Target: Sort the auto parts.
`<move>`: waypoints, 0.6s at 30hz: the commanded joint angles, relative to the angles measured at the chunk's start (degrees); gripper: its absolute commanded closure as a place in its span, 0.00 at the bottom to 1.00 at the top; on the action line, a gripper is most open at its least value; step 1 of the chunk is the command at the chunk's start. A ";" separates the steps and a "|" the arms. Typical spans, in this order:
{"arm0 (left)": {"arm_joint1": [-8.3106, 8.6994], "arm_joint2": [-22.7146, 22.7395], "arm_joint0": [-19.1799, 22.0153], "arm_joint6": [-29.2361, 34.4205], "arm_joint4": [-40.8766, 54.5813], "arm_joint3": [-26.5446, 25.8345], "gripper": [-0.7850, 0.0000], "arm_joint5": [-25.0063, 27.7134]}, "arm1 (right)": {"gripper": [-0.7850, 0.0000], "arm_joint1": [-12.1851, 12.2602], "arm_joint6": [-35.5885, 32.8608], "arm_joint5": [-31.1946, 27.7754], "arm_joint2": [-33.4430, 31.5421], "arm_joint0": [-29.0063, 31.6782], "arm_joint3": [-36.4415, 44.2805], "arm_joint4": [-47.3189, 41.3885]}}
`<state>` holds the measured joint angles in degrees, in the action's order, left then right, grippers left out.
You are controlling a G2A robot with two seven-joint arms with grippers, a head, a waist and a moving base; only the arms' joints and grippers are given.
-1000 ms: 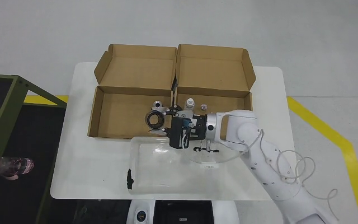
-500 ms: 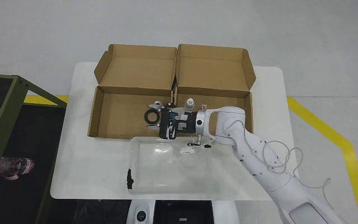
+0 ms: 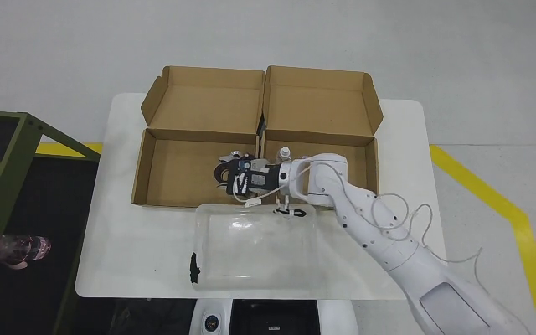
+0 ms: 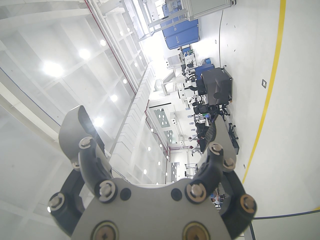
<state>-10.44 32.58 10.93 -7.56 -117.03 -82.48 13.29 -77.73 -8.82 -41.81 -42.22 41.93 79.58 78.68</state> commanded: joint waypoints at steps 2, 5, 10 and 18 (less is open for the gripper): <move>0.00 0.00 0.00 0.00 0.00 0.00 0.00 0.00 | 1.00 -0.56 -0.36 0.62 0.96 -0.68 -2.37 -0.32; 0.00 0.00 0.00 0.00 0.00 0.00 0.00 0.00 | 1.00 -1.08 -0.86 0.97 2.10 -1.49 -4.08 0.67; 0.00 0.00 0.00 0.00 0.00 0.00 0.00 0.00 | 1.00 -2.03 -1.38 1.08 3.70 -2.66 -7.32 0.85; 0.00 0.00 0.00 0.00 0.00 0.00 0.00 0.00 | 0.74 -3.36 -1.23 1.64 5.32 -3.86 -10.87 0.72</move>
<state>-10.44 32.58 10.93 -7.56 -117.03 -82.48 13.29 -80.99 -10.07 -40.22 -36.97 38.18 69.07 79.39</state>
